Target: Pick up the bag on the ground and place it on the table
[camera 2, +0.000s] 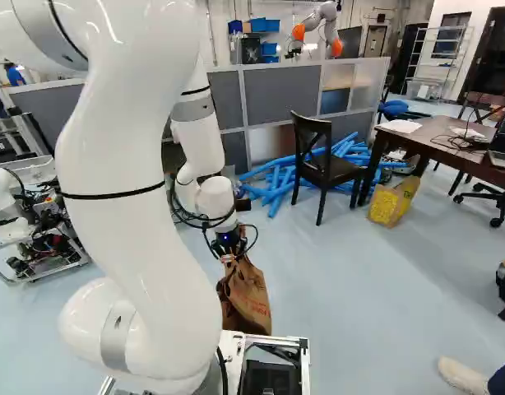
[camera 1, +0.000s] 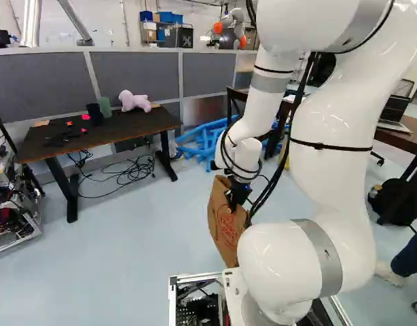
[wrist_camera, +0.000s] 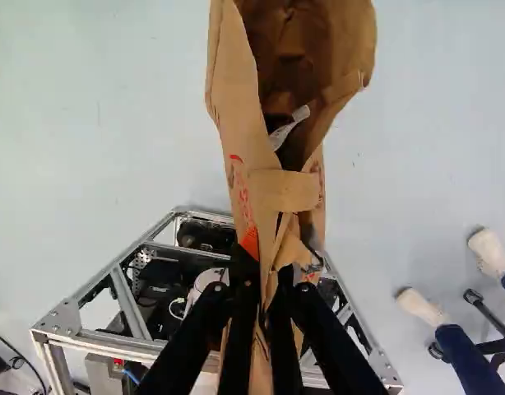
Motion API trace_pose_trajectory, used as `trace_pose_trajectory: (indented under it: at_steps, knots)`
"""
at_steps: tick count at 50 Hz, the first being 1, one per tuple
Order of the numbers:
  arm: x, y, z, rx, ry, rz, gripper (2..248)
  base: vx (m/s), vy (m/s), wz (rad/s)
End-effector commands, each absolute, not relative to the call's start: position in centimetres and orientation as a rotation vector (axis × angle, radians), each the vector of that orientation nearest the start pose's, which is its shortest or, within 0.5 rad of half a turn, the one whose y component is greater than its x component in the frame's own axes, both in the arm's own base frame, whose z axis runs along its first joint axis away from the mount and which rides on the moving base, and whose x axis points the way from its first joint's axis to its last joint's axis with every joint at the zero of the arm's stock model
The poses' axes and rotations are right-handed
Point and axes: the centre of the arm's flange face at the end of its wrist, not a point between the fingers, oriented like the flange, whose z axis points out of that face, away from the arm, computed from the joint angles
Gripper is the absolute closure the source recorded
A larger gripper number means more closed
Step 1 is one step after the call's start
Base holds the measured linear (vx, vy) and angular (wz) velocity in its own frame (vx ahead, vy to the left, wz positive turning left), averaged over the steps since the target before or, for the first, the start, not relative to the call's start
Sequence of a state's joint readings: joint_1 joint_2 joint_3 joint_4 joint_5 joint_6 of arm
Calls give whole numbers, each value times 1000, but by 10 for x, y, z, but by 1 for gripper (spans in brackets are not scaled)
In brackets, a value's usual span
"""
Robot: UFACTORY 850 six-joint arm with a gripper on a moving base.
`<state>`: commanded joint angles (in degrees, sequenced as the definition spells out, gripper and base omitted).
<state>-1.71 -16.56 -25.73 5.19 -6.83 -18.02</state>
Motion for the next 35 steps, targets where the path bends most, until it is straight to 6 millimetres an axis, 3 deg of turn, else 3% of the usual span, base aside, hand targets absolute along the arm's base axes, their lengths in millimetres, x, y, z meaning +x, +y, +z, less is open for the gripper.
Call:
trace_pose_trajectory:
  at_steps: [35]
  knots:
    - [325, -31, 301, -3138, -320, -156, 229, 0, 0, 0]
